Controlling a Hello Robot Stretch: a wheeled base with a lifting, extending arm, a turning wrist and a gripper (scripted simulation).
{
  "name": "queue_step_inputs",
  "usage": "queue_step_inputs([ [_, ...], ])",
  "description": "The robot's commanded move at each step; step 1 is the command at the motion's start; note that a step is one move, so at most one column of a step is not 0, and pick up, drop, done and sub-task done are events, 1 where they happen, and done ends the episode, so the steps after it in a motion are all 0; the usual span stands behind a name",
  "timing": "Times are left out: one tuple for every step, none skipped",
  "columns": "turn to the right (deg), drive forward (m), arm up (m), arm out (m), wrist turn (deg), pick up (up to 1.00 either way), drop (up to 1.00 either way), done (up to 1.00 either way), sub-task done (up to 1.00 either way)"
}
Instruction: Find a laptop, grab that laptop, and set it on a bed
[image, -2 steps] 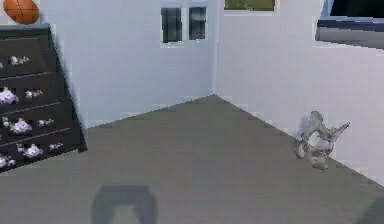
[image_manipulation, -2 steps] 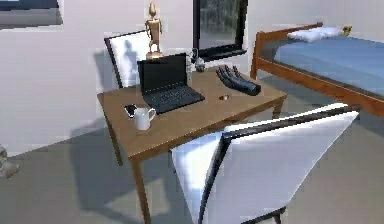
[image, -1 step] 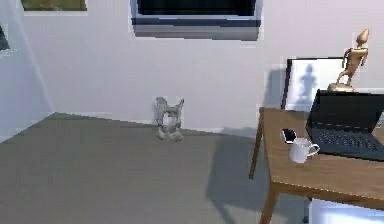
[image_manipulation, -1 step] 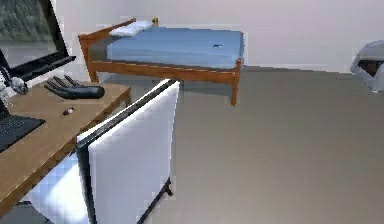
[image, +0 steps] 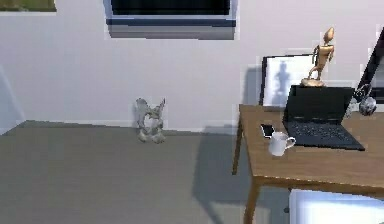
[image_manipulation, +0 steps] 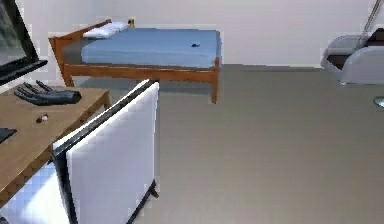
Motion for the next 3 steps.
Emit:
queue_step_inputs([
  [0.0,0.85,0.00,0.00,0.0,0.00,0.00,0.00,0.00],
  [-12.0,0.00,0.00,0.00,0.0,0.00,0.00,0.00,0.00],
  [0.0,0.00,0.50,0.00,0.0,0.00,0.00,0.00,0.00],
])
